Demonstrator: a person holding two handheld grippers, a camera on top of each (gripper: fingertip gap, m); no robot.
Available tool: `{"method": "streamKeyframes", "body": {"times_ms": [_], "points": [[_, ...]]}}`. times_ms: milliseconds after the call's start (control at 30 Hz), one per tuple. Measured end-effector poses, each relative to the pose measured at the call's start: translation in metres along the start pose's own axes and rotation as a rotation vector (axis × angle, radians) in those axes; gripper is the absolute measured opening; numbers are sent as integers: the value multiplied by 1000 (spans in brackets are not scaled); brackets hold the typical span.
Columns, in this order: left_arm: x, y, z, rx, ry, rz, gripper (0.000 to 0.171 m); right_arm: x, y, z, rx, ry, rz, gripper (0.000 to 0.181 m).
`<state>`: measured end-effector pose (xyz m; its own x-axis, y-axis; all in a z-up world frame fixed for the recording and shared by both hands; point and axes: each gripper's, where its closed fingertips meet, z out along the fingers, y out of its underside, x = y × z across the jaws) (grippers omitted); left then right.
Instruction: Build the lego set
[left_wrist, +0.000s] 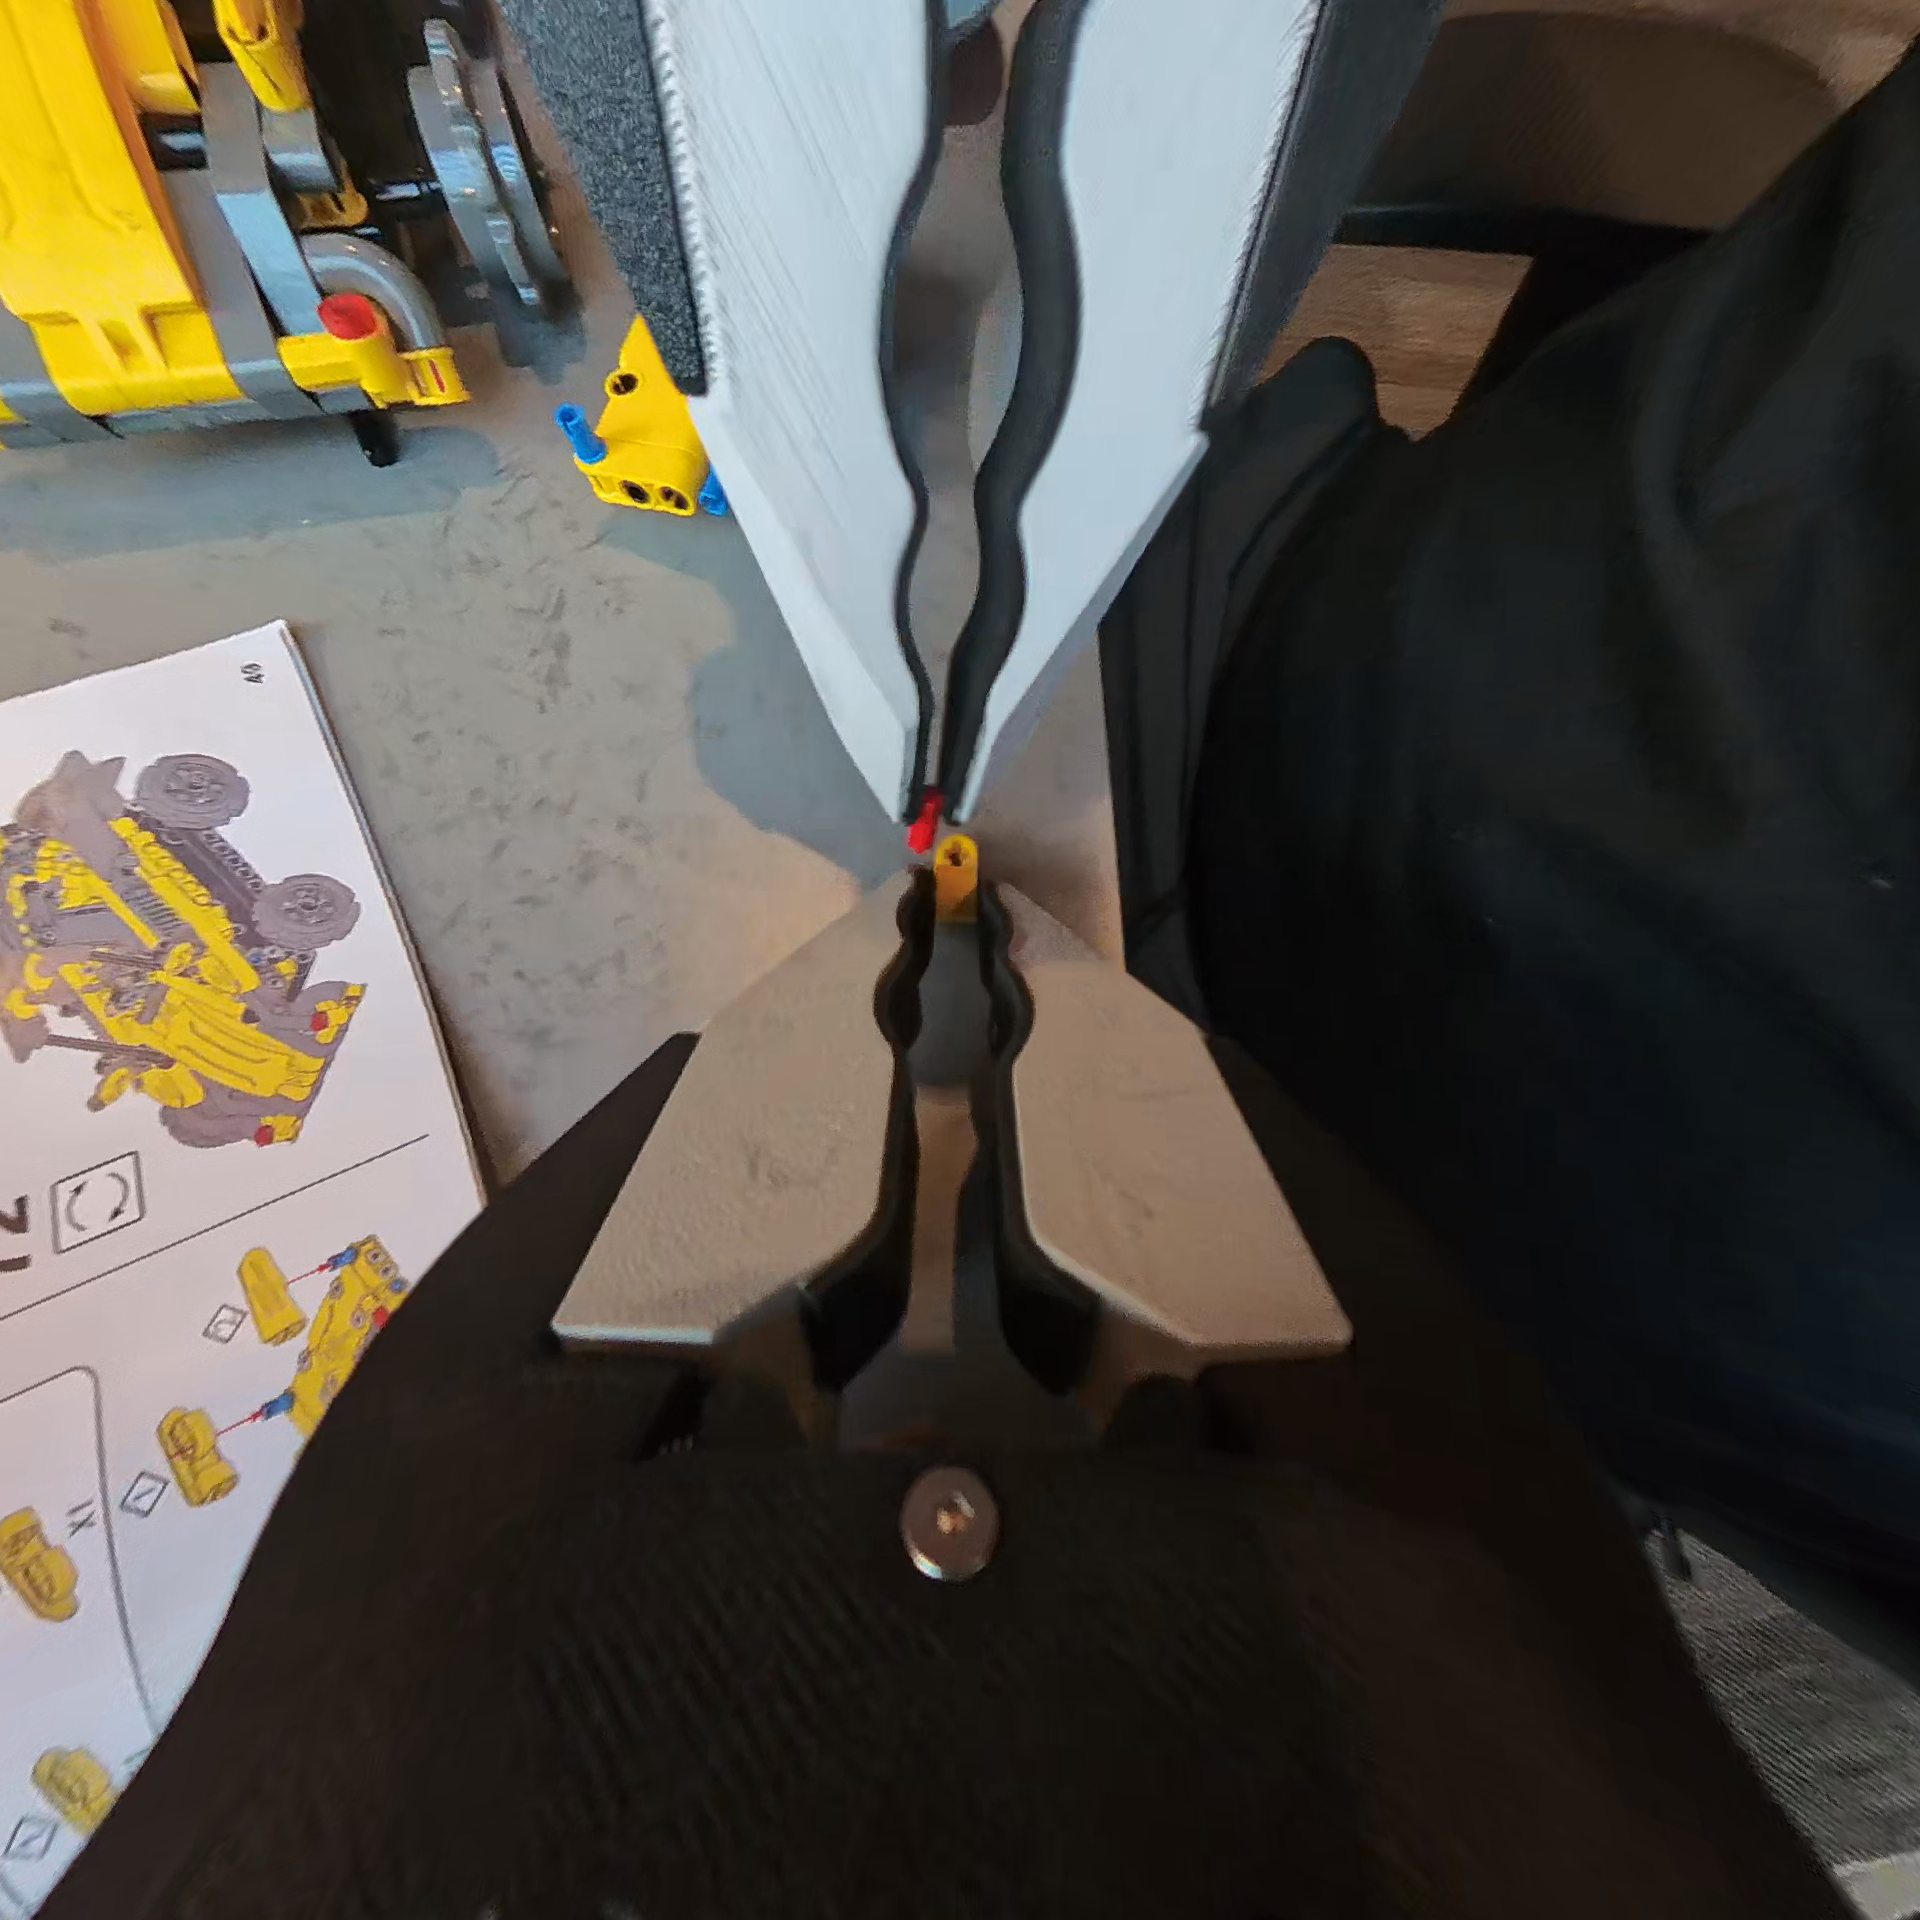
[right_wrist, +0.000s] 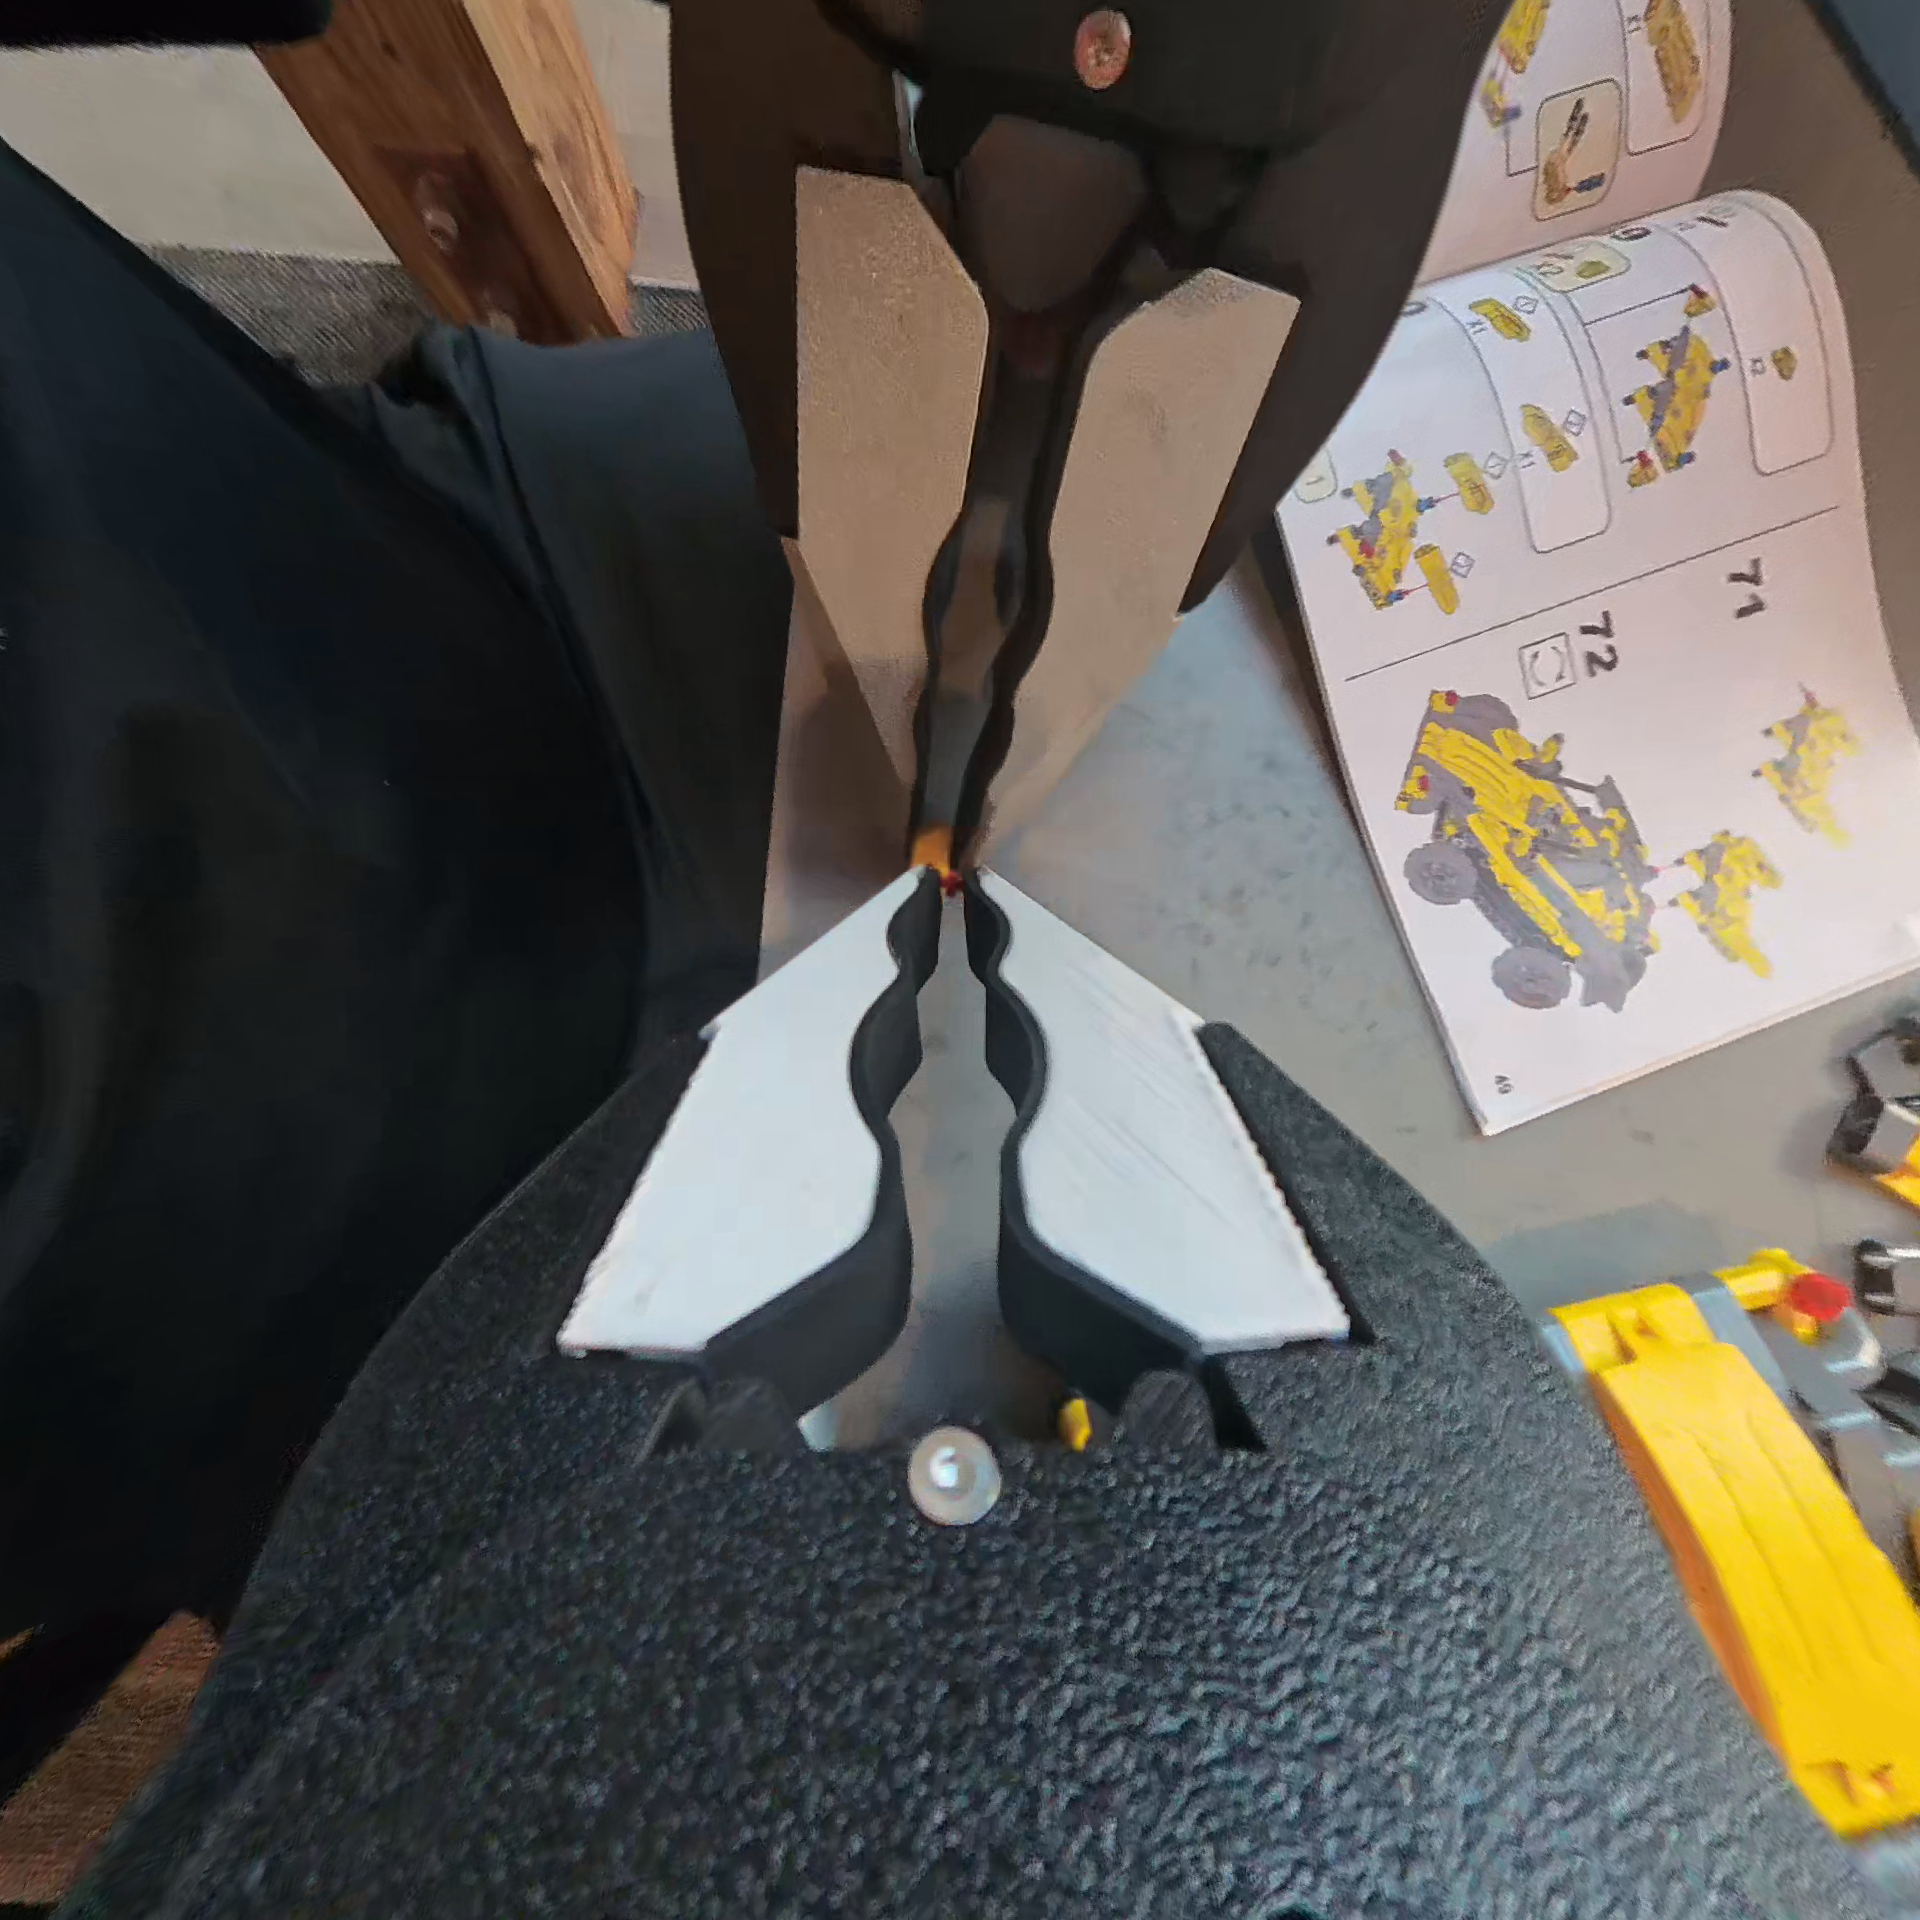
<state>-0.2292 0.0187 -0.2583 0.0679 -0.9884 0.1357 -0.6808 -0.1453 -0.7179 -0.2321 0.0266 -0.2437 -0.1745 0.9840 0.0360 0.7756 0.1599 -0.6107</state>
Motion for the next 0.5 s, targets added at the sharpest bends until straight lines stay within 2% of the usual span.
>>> {"method": "streamKeyframes", "body": {"times_ms": [167,500], "points": [[1,0,0,2,46,-39,5,-3,-3,1,-27,-13,-48,4],[0,0,0,3,34,-37,4,-5,-2,2,-96,-9,-86,4]]}}
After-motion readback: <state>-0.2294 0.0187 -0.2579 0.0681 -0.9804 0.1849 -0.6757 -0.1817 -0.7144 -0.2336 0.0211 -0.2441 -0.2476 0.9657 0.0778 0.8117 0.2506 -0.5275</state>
